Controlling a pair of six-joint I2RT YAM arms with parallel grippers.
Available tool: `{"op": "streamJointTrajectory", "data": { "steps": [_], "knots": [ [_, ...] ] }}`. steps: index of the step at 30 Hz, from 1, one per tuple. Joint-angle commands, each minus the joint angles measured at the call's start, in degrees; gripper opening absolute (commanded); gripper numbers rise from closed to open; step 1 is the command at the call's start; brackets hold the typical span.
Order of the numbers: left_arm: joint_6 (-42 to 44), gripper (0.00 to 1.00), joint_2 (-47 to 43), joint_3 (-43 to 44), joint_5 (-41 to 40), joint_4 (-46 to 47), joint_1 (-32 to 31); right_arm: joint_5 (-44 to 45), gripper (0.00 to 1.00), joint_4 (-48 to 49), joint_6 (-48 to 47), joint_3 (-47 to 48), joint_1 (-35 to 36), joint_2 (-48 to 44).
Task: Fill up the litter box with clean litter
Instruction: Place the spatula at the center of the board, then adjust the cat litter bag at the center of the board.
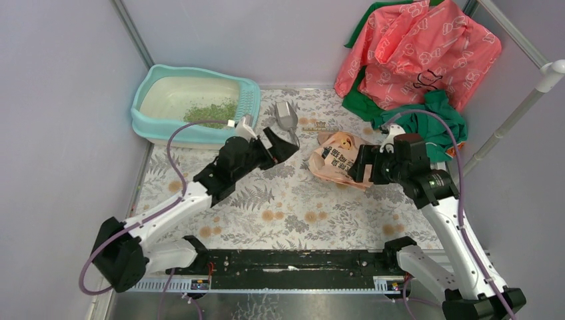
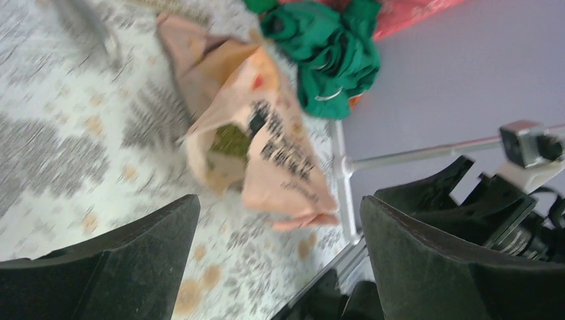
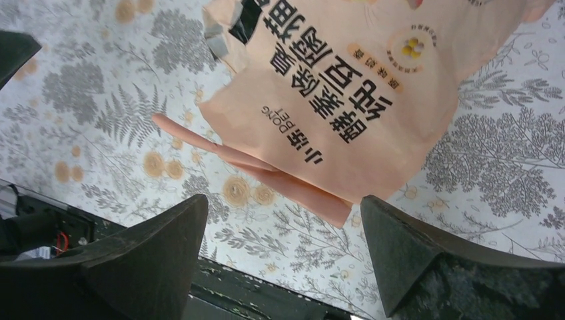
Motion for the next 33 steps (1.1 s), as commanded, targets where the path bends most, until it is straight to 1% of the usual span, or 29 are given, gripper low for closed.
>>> {"op": "streamJointTrajectory", "data": {
  "steps": [1,3,4,6,9,13,19,26,30,33],
  "knots": [
    [-1.7,0.99,-7.5,-6.9,-1.1,-7.5,-1.4,3.6,0.92,-3.8,-1.0,3.2,3.1,1.1],
    [-2.6,0.99,-10.5,-8.3,-1.8,-8.7,-2.6,4.8,0.92,-4.7,-0.7,4.8,5.3,2.0],
    [-2.5,0.99,-11.6,-8.4,-3.7,-9.5,-3.9,5.9,0.92,-5.1,-0.8,5.7,6.4,2.9],
    [-2.0,0.99,-12.1,-7.0,-5.8,-13.1,-5.4,7.5,0.92,-5.9,-1.6,7.2,8.4,5.3],
    [-0.8,0.99,-9.8,-2.8,-7.3,-17.6,-8.2,10.8,0.92,-5.7,-2.4,7.9,12.1,7.5],
    [0.4,0.99,-6.2,1.4,-11.5,-23.3,-12.7,16.6,0.92,-5.4,-4.8,7.4,15.3,7.7],
    [0.2,0.99,-4.4,3.4,-10.5,-27.3,-13.3,20.1,0.91,-6.8,-7.8,8.4,18.9,5.5],
    [-1.9,0.99,-6.0,4.0,-10.1,-28.4,-14.5,24.1,0.91,-9.2,-10.1,7.7,23.5,6.8],
    [-1.9,0.99,-5.4,6.2,-10.5,-29.4,-14.5,28.7,0.92,-9.4,-11.9,7.7,28.2,10.2],
    [-1.8,0.99,-4.9,7.1,-10.6,-29.5,-14.5,33.2,0.92,-9.4,-13.3,6.9,33.6,13.5]
  ]
}}
